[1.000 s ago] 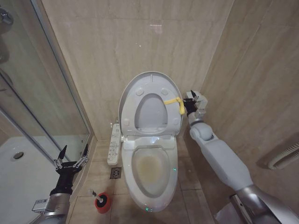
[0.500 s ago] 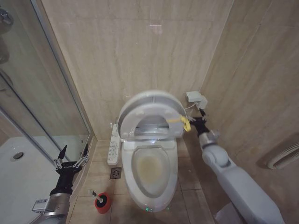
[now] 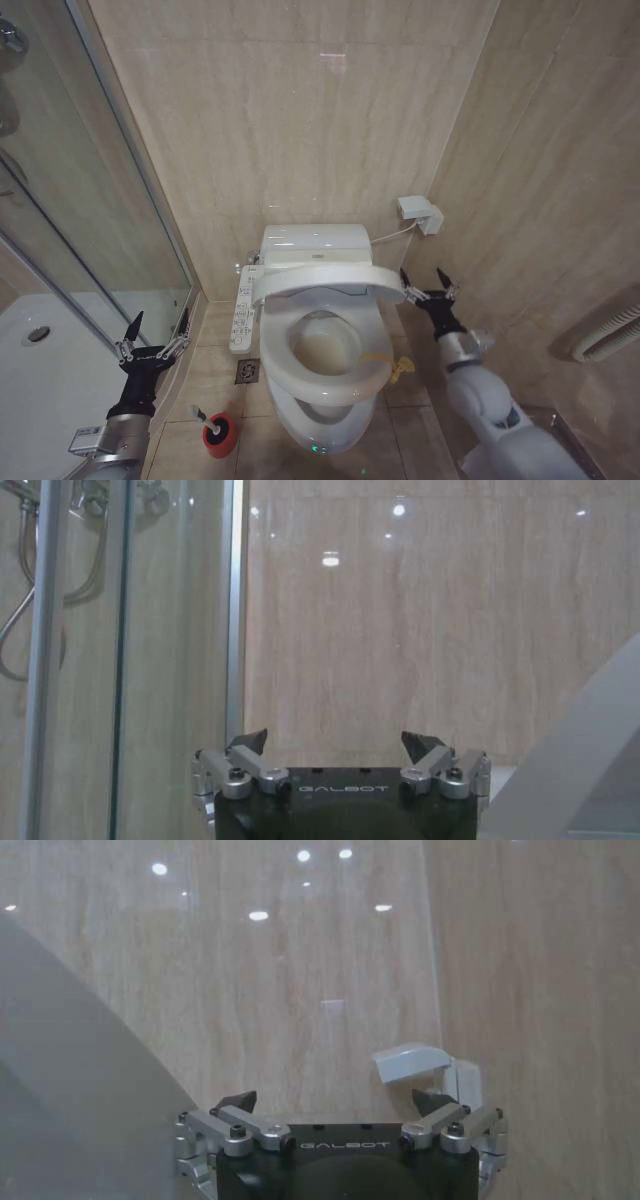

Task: Open the toilet lid, clean the toilet bowl with a toilet brush, close the toilet lid, and flush.

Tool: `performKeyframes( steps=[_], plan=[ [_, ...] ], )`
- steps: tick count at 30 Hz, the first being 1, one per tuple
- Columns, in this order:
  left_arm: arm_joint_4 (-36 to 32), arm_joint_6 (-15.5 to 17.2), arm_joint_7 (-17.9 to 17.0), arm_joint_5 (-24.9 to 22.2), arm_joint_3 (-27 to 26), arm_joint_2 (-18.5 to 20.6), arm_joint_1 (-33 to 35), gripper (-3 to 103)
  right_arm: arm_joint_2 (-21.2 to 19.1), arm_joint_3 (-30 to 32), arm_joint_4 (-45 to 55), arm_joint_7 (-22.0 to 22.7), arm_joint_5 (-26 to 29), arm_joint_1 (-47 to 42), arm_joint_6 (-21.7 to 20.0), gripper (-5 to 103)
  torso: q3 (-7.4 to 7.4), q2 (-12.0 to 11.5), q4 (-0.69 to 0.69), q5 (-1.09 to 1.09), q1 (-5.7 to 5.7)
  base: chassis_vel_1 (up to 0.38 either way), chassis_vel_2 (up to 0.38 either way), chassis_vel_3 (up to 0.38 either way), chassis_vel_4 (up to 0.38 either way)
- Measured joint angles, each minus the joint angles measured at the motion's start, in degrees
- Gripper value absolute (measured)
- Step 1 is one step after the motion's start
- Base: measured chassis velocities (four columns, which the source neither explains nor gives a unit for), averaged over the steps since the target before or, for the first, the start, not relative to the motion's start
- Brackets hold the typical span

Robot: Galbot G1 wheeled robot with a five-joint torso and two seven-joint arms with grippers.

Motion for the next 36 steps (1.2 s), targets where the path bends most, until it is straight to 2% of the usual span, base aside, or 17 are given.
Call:
performKeyframes(
  steps=[3,10,17,20,26,33,36],
  plan=[
    [0.01,0.00,0.01,0.00,0.01,0.00,-0.01,92,2.49,0.12,2.62,1.92,-0.70,-1.69,-0.48,100,0.00,0.00,-0.01,-0.01,0.00,0.000,0.000,0.000,0.000],
    [0.01,0.00,0.01,0.00,0.01,0.00,0.00,92,4.58,1.07,5.01,4.09,-1.33,-3.06,-1.69,100,0.00,-0.01,0.03,-0.01,0.00,0.000,0.000,0.000,0.000],
    [0.01,0.00,0.01,0.00,0.01,0.00,0.00,92,3.79,4.30,7.65,4.04,-0.59,-4.89,-2.18,100,0.00,-0.01,0.06,0.00,0.00,0.000,0.000,0.000,0.000],
    [0.01,0.00,0.01,0.00,0.01,0.00,-0.01,92,2.70,5.92,11.08,5.95,0.58,-7.08,-4.39,100,0.00,0.00,0.03,0.00,0.01,0.000,0.000,0.000,0.000],
    [0.01,0.00,0.01,0.00,0.01,0.00,-0.01,92,2.80,7.41,13.17,6.64,0.62,-9.54,-5.79,100,0.00,-0.01,0.02,0.00,0.00,0.000,0.000,0.000,0.000],
    [0.01,0.00,0.01,0.00,0.01,0.00,-0.01,92,5.14,8.96,13.44,5.49,-4.61,-12.89,-4.98,100,0.00,-0.01,0.02,0.00,0.00,0.000,0.000,0.000,0.000],
    [0.01,0.00,0.01,0.00,0.01,0.00,-0.01,92,8.87,9.06,14.15,4.84,-8.52,-15.35,-3.26,100,0.00,-0.01,0.02,0.00,0.00,0.000,0.000,0.000,0.000]
  ],
)
